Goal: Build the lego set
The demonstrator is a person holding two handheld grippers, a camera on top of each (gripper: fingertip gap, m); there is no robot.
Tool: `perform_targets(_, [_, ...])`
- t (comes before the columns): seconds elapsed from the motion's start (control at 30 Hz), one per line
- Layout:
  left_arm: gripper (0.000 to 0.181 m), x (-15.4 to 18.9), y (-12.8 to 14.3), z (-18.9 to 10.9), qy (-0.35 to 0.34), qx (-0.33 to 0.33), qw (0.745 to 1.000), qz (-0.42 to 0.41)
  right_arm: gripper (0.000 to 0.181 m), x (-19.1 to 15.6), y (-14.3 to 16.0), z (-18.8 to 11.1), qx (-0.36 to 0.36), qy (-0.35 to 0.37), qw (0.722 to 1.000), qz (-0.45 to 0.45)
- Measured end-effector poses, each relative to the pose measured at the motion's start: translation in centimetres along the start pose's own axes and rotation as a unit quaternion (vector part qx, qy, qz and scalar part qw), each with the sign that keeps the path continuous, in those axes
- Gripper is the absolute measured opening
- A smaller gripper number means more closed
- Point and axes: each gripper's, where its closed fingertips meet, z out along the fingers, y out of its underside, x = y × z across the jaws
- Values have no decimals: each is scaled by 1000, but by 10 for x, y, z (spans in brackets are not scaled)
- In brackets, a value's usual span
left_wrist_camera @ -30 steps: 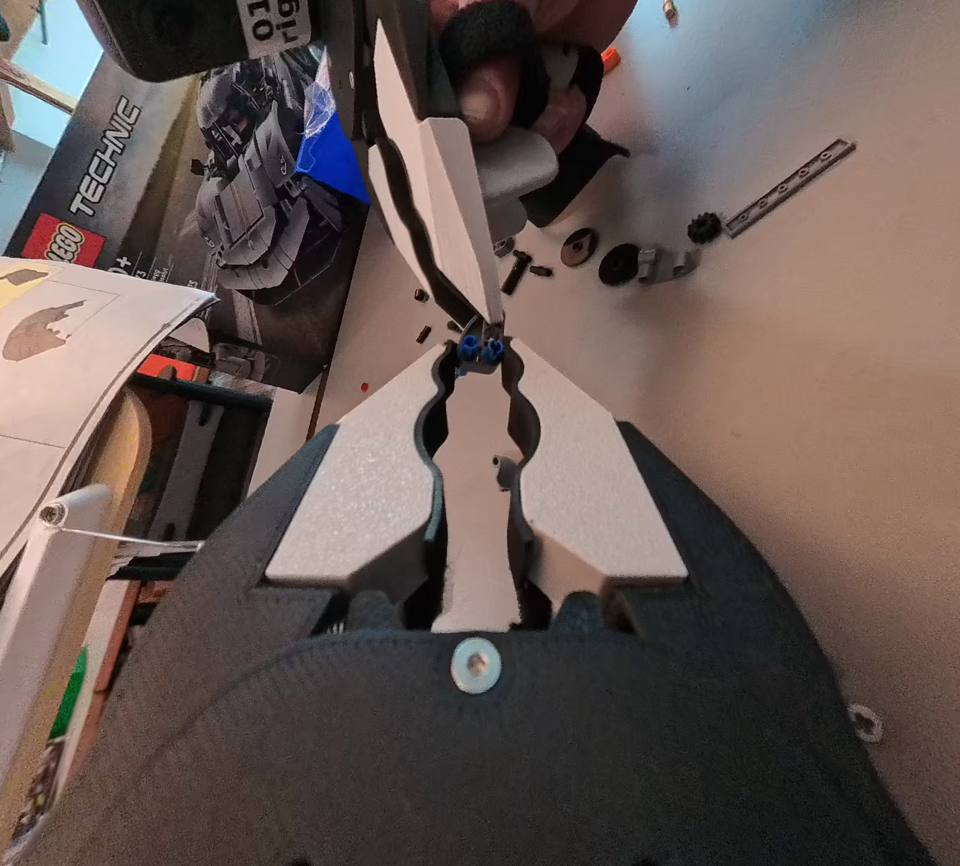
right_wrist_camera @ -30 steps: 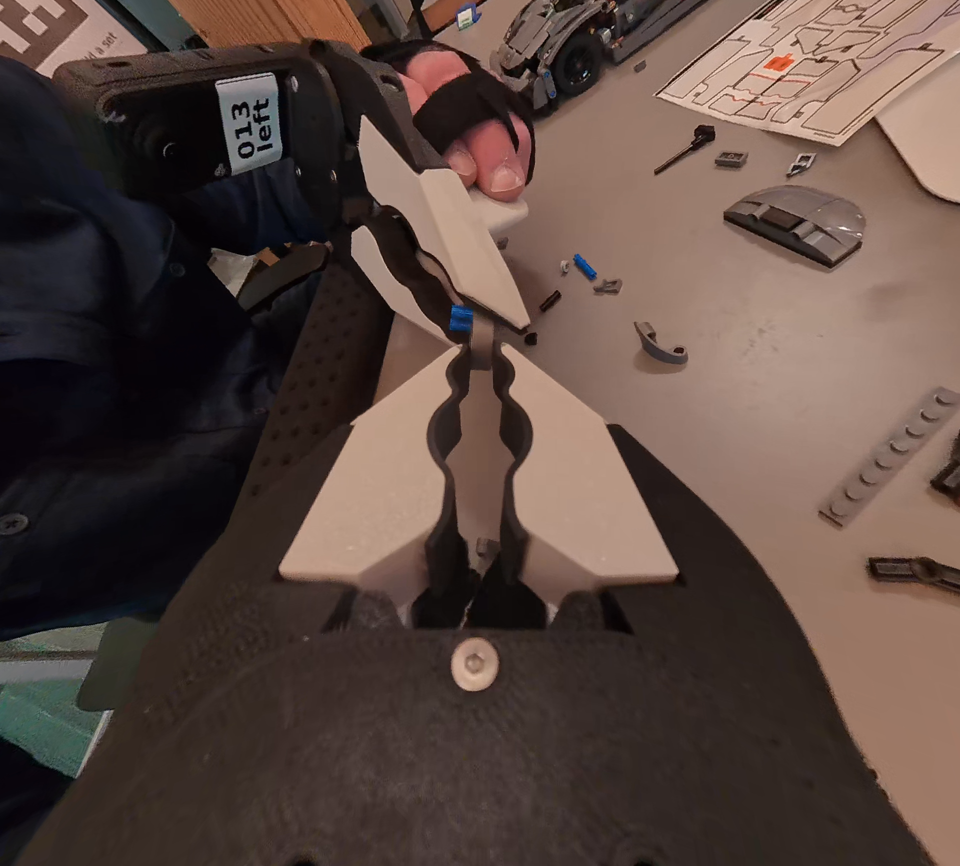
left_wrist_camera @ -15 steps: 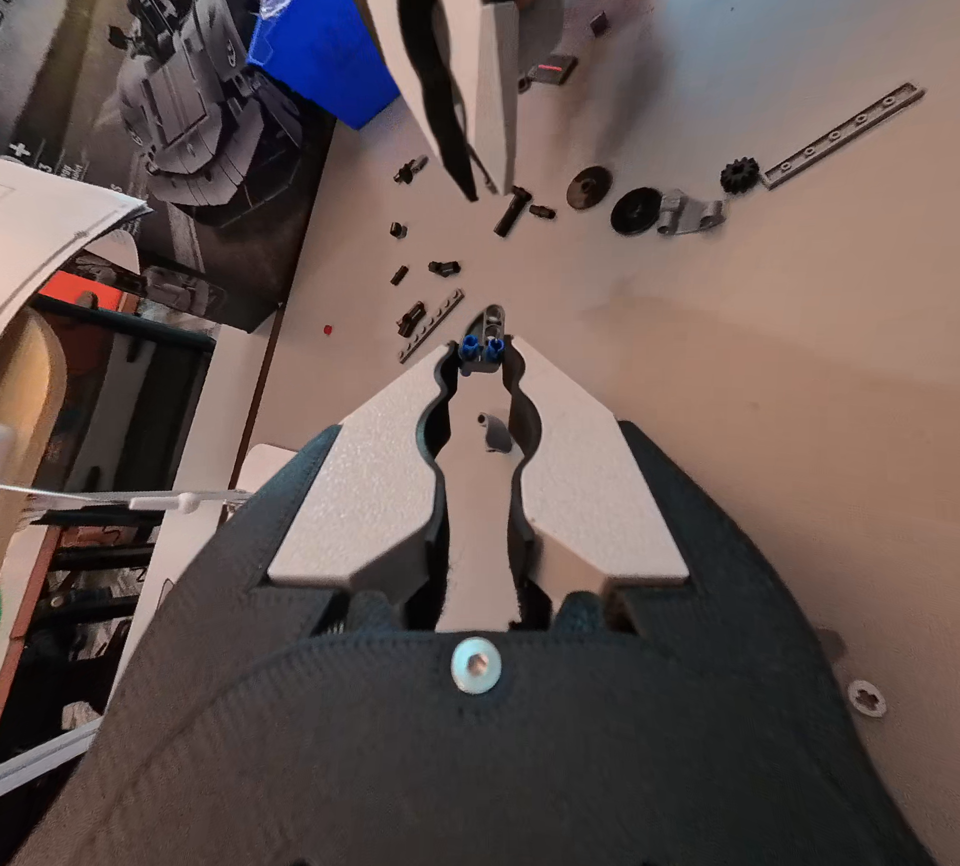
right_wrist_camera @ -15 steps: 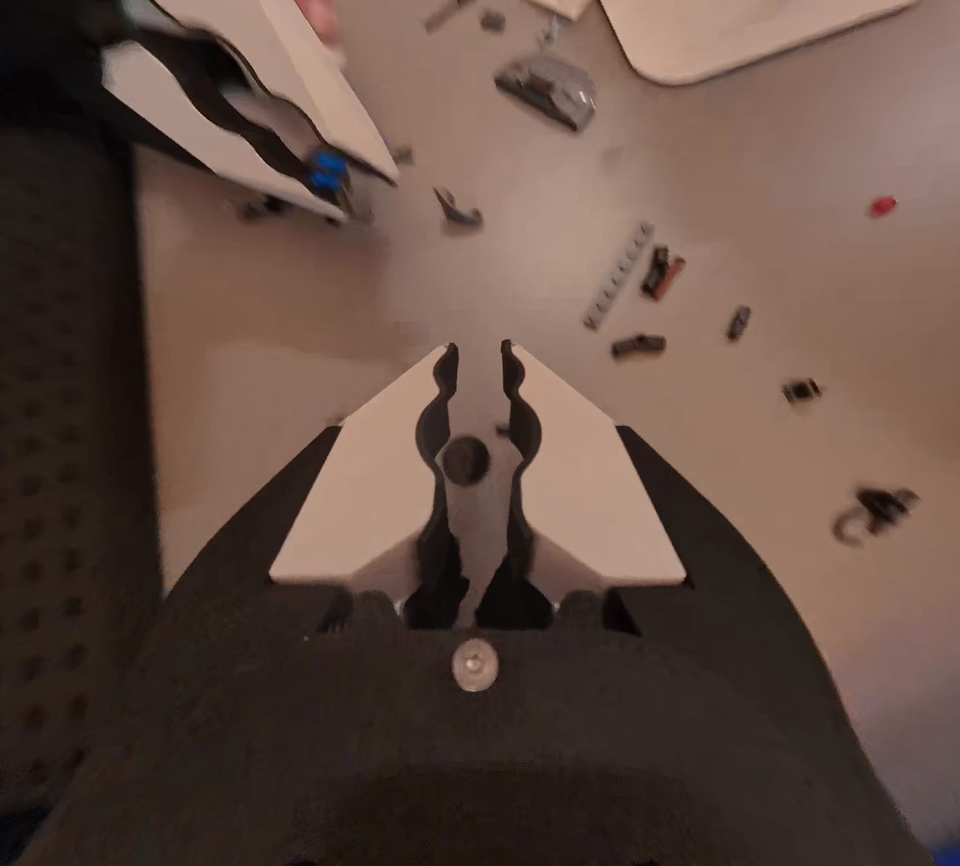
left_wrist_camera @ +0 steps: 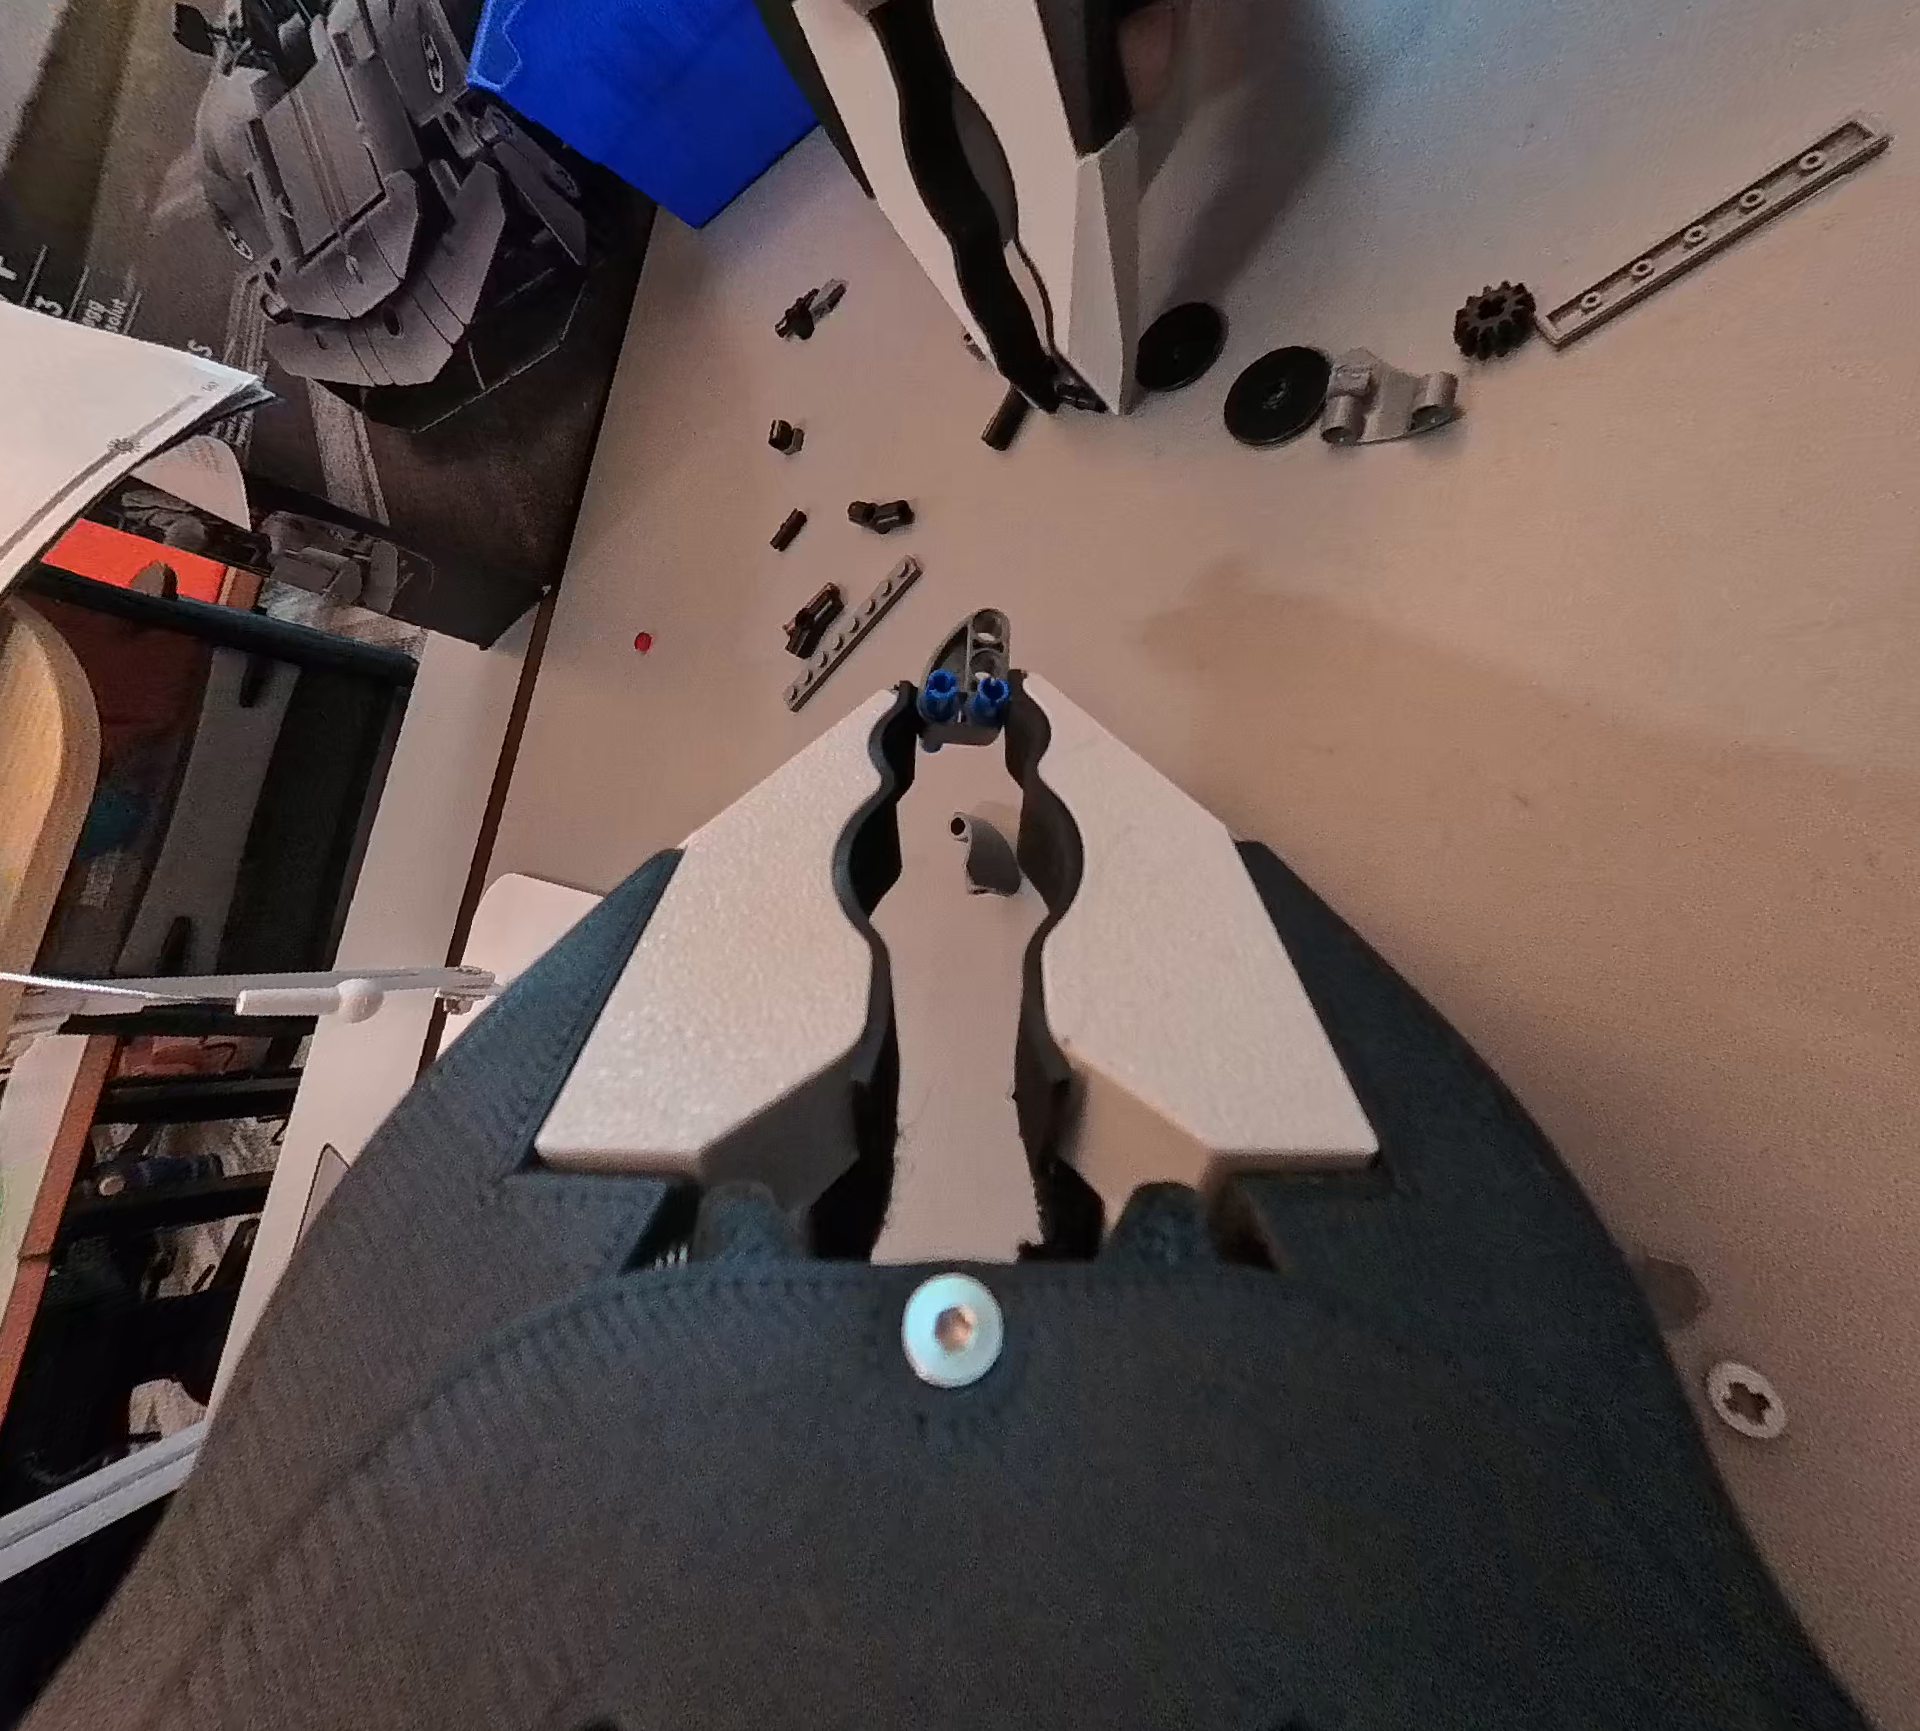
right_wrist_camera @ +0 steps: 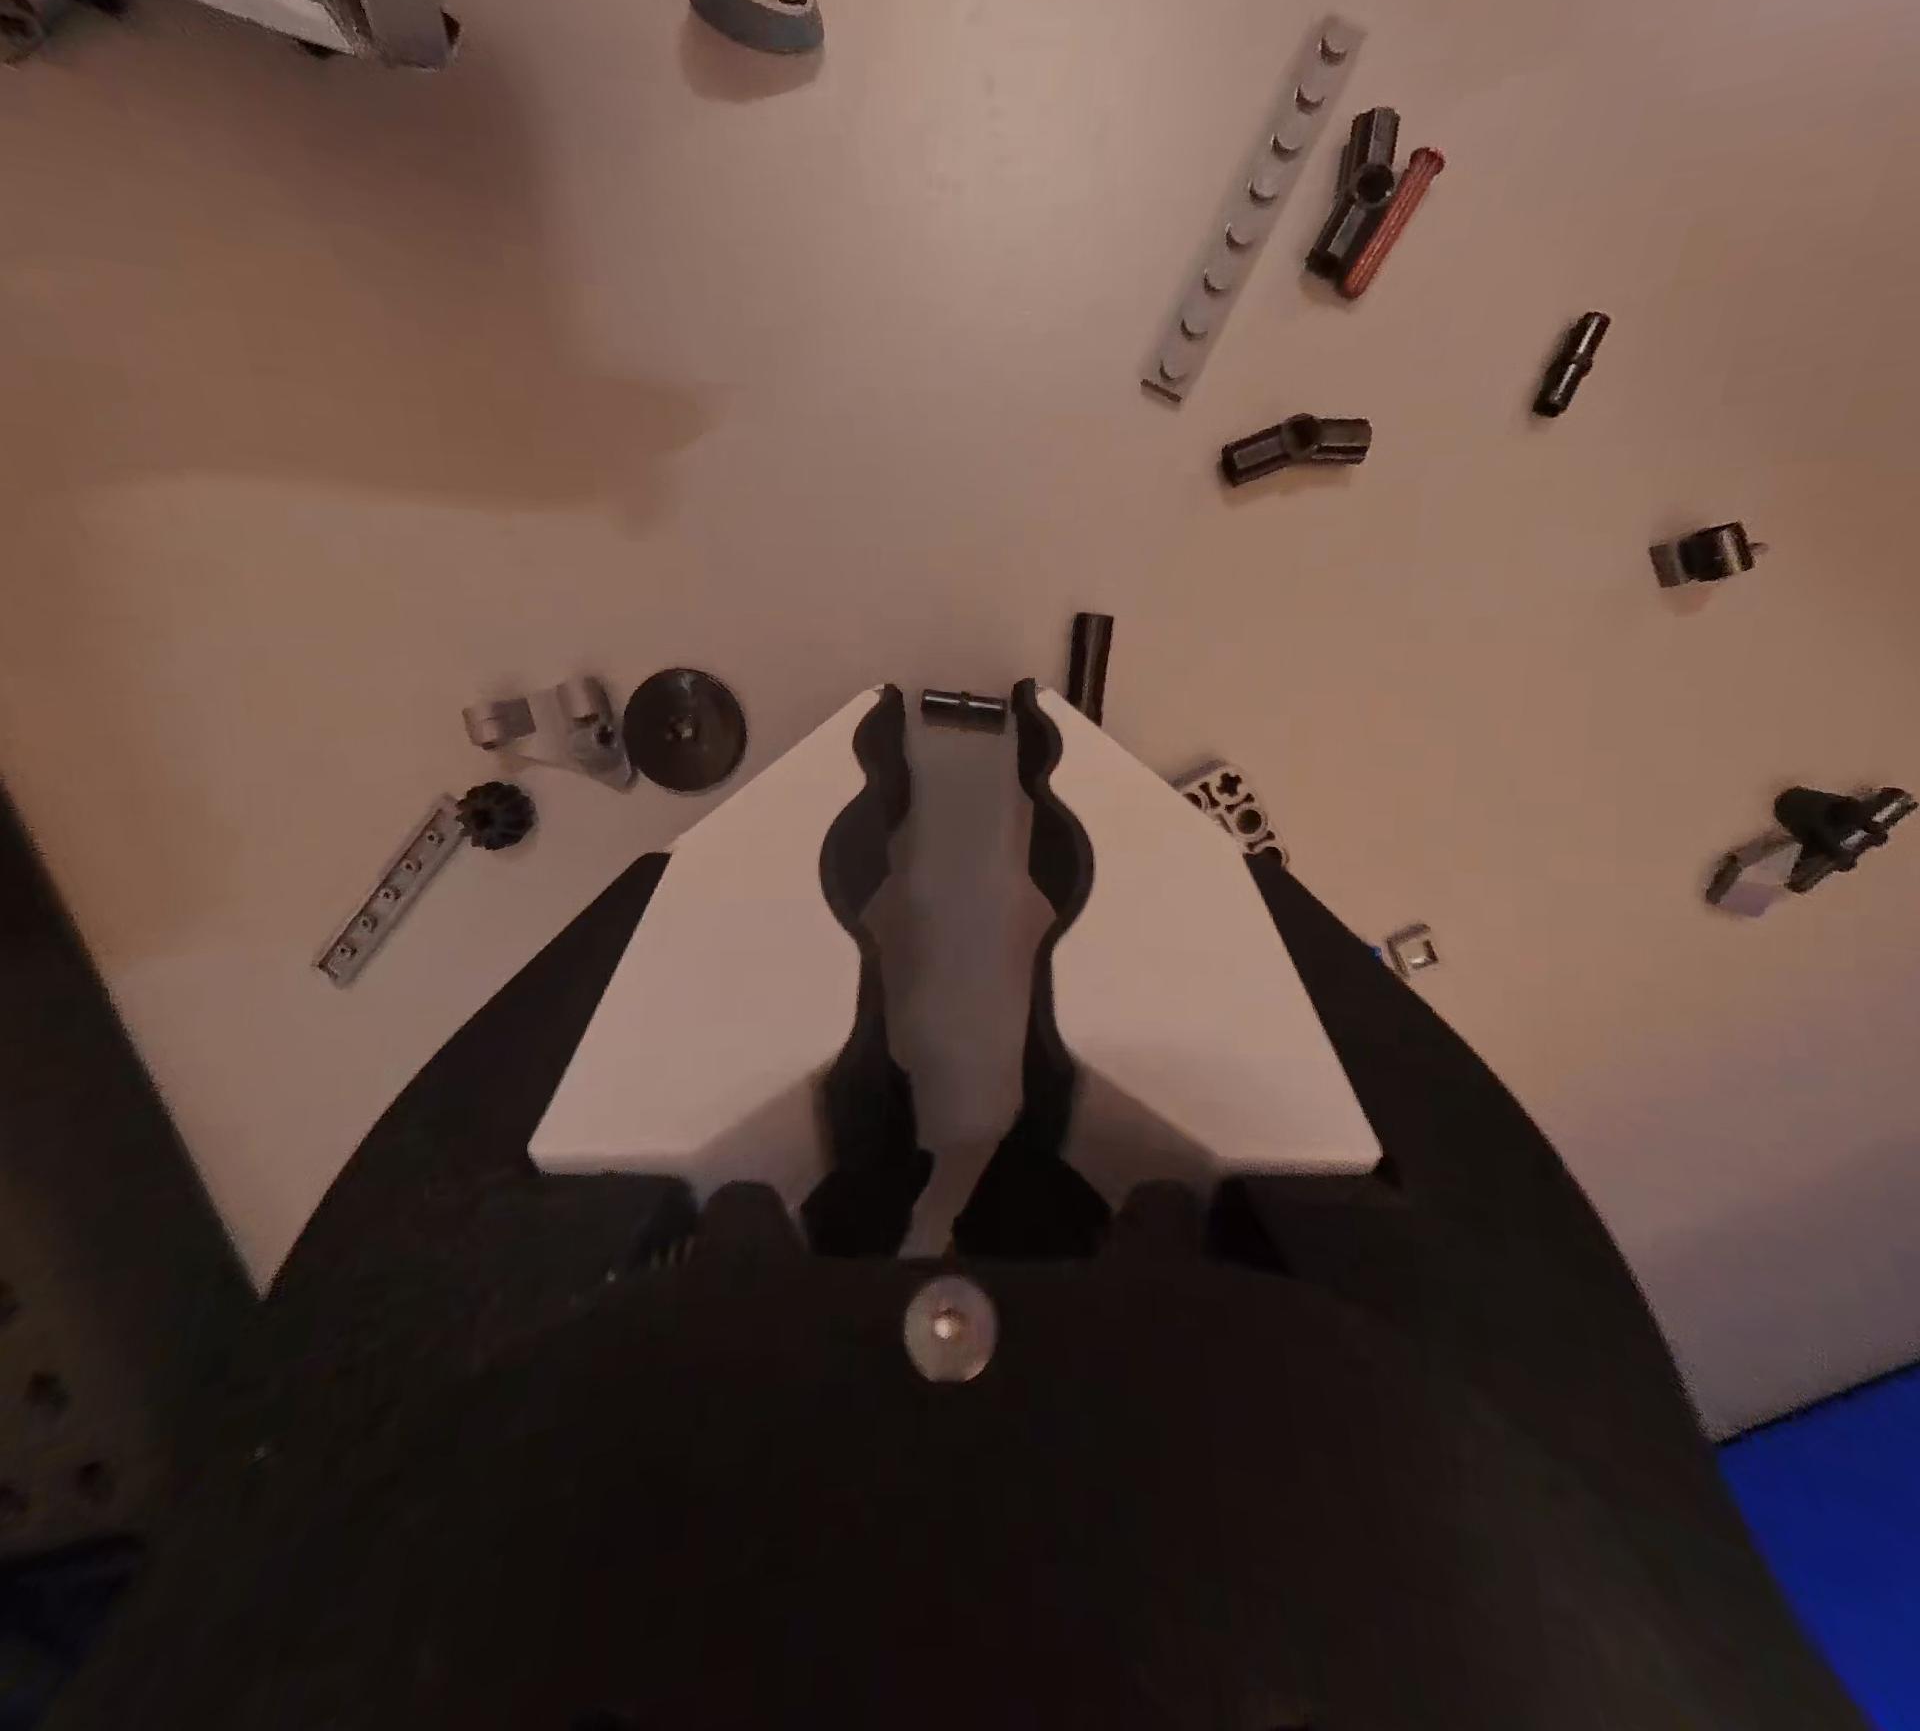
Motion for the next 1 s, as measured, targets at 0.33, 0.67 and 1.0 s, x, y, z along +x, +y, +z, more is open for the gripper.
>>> perform_targets(0.33, [14,2,-1,0,4,1,1000,6,14,0,-3,2,9,6,1000,-25])
perform_targets(0.67, [14,7,2,2,17,-4,1000,6,14,-29,-23,1,62,-52,994,-77])
perform_targets(1.0, [14,8,5,4,23,-12,1000,5,21,-26,-14,2,31,-34,995,-85])
